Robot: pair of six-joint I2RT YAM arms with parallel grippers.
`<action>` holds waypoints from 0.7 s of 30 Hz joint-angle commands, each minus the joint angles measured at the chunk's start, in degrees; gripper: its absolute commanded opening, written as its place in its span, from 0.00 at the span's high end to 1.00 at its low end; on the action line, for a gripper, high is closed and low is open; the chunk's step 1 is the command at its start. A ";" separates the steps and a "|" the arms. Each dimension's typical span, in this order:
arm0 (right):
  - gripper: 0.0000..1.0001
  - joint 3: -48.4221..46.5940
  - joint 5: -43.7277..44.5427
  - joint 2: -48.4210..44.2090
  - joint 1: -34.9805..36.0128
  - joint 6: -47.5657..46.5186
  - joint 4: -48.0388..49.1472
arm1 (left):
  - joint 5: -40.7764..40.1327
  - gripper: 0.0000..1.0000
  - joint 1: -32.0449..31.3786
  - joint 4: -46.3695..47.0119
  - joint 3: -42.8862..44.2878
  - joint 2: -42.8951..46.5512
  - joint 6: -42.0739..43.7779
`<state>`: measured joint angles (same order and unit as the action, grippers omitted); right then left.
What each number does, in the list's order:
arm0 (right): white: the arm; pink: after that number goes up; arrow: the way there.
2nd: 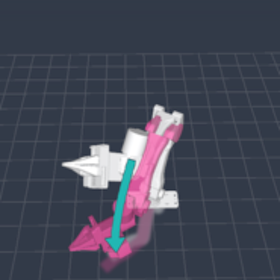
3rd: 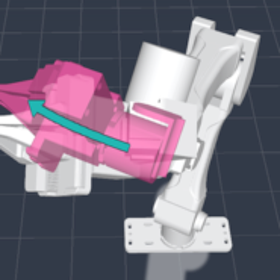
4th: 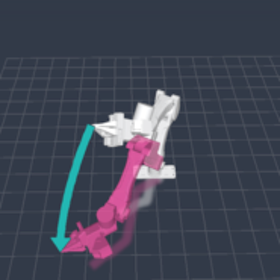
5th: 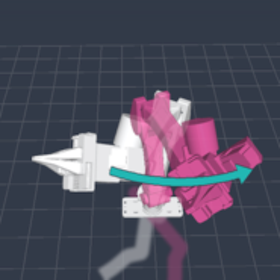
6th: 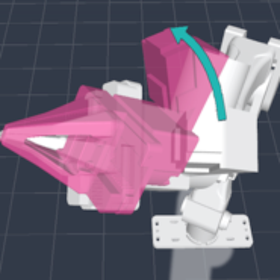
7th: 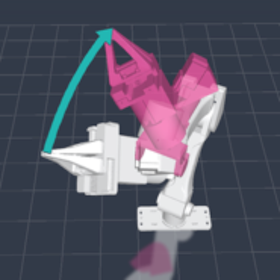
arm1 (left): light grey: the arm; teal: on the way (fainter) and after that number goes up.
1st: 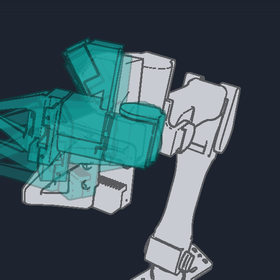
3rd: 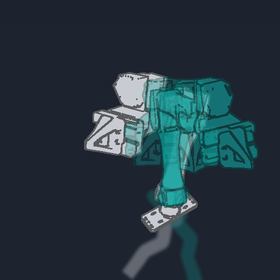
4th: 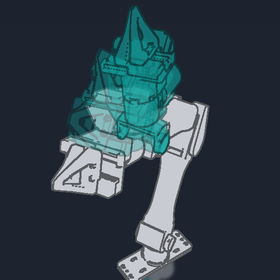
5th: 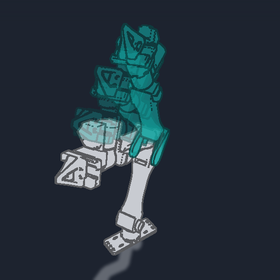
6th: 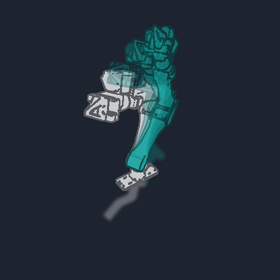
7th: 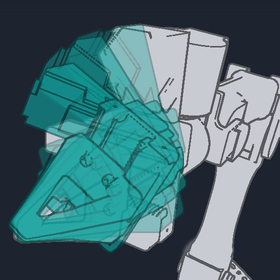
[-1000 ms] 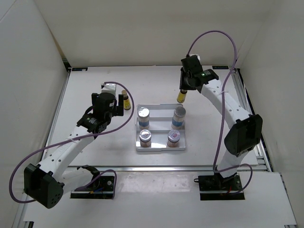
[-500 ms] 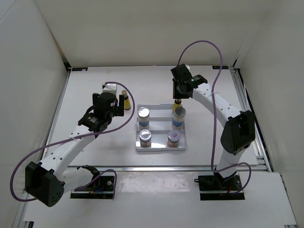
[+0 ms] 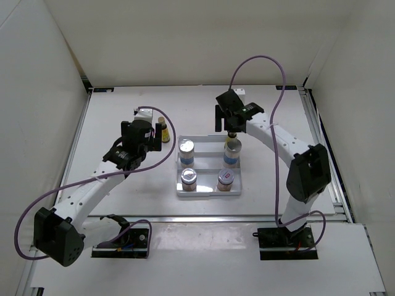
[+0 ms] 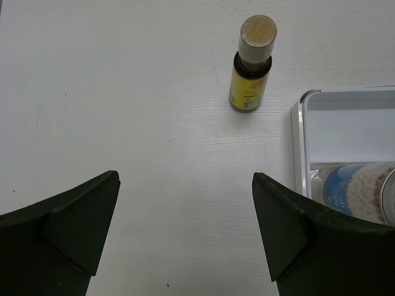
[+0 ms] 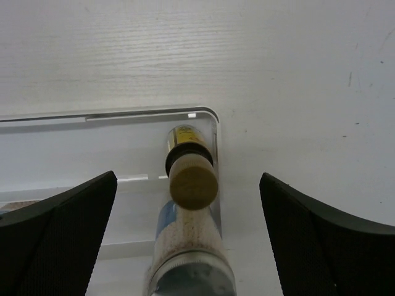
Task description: Organize the condiment bottles
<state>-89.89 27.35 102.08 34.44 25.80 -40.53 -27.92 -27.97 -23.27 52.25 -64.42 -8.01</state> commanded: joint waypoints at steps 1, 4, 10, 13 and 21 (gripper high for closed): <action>0.00 -0.46 9.28 -8.12 3.70 2.84 0.54 | -1.52 0.01 0.02 0.94 1.55 0.78 -1.30; 0.00 2.25 16.57 -11.72 7.21 5.92 0.54 | 1.28 0.01 1.94 0.16 3.46 0.79 -3.15; 0.00 14.28 20.55 -19.19 9.95 6.02 11.59 | 10.87 0.01 7.93 -2.66 12.69 -6.93 -7.63; 0.00 20.70 18.36 -24.89 9.43 2.69 18.35 | 9.29 0.01 8.45 -2.66 16.73 -11.94 -8.86; 0.00 28.01 6.14 -30.10 3.45 -1.63 25.15 | 8.76 0.01 8.98 -1.96 24.83 -22.76 -8.34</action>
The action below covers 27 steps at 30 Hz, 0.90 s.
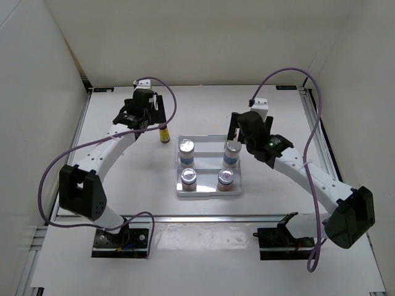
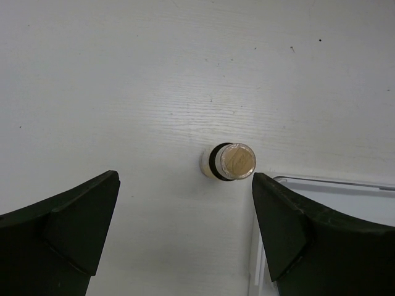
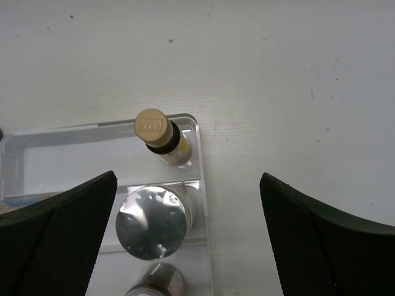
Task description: Organize the condiment bottles
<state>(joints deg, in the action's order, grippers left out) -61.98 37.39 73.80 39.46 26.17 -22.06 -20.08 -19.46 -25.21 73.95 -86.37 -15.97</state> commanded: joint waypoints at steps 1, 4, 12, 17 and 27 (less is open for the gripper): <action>0.00 0.10 -4.51 -2.43 -2.19 -2.00 6.68 | 1.52 0.01 0.48 -0.01 4.00 -2.30 -0.38; 0.00 0.80 -6.44 -2.95 -3.33 -2.53 7.39 | 2.14 0.04 1.70 -0.01 5.49 -4.33 -0.38; 0.00 2.39 -7.77 -4.62 -5.09 -2.53 7.91 | 2.67 0.28 3.29 -0.01 5.50 -7.85 -0.38; 0.00 2.91 -9.09 -4.63 -6.42 -2.53 8.44 | 2.06 0.64 3.29 -0.01 5.50 -8.38 0.15; 0.00 4.67 -10.93 -5.16 -8.96 -1.48 8.97 | 1.00 0.89 3.29 -0.01 6.03 -7.32 0.15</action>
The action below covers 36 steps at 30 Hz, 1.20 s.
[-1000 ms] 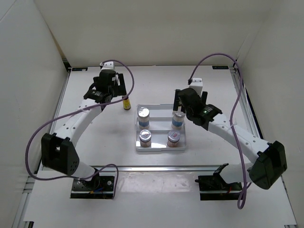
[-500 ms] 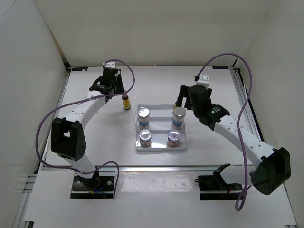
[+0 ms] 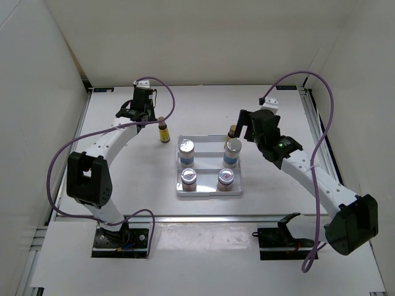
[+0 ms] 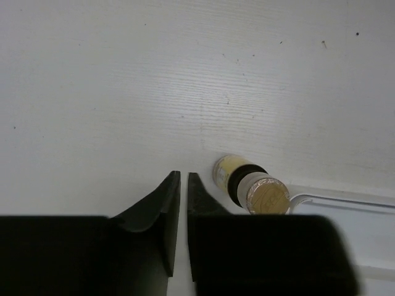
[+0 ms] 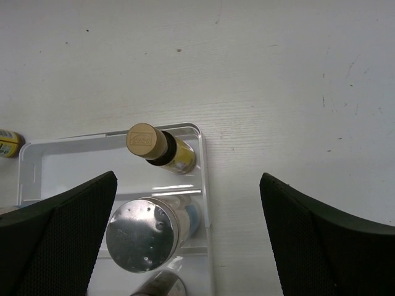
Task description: Organize the condiment bottles
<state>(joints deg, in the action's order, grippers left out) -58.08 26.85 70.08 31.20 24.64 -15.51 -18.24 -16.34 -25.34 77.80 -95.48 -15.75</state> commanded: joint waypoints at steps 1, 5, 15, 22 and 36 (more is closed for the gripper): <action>0.00 0.78 -1.01 -1.44 -0.70 0.05 2.41 | -0.22 0.73 0.17 0.12 2.18 1.79 0.45; 0.00 0.78 -1.01 -1.97 -0.70 0.05 2.41 | 1.79 0.00 0.17 2.92 1.05 2.93 1.33; 0.00 0.78 -2.15 -1.44 -1.23 0.05 2.41 | 5.76 0.00 -0.98 6.27 2.36 -1.46 0.99; 0.00 0.78 -2.68 -0.91 -1.76 0.05 2.41 | 3.48 0.00 -0.98 6.80 1.83 -1.46 -0.07; 0.00 0.78 -3.21 0.14 -2.81 0.58 1.88 | 7.07 0.15 -0.98 7.94 0.16 -3.13 -0.07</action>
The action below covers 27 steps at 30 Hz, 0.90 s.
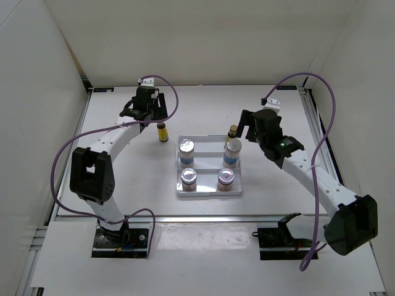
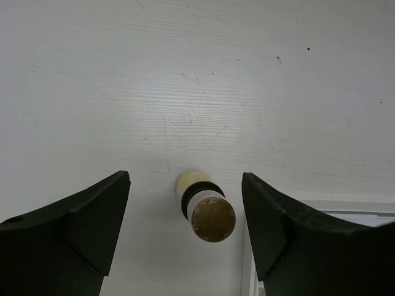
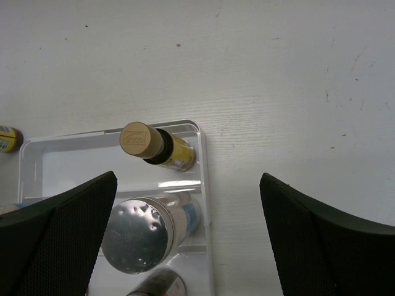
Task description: Organize the condiment bottles
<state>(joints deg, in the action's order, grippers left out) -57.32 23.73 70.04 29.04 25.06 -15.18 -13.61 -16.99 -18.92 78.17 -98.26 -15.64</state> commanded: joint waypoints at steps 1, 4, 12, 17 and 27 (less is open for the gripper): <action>0.00 0.02 -0.08 0.18 -0.65 0.17 1.56 | 2.44 0.17 -0.32 1.51 -0.21 -0.36 -0.18; 0.00 0.02 -0.08 0.18 -0.65 0.69 1.56 | 3.67 0.18 -0.32 1.51 -0.21 -1.93 -0.18; 0.00 0.02 -0.61 -2.97 -2.93 0.69 -0.73 | 4.90 0.26 -0.32 0.99 -0.74 -2.99 -0.18; 0.00 0.81 -0.08 -9.91 -2.93 0.08 -1.95 | 4.38 0.47 -0.32 -0.95 1.19 -1.94 0.35; 0.00 -2.01 1.06 -15.28 -2.93 -0.01 -8.72 | -3.44 0.83 -8.12 -2.36 5.32 5.97 0.52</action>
<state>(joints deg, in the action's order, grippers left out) -57.25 23.88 56.31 26.30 25.08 -22.02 -13.72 -20.43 -23.16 79.79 -99.68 -15.46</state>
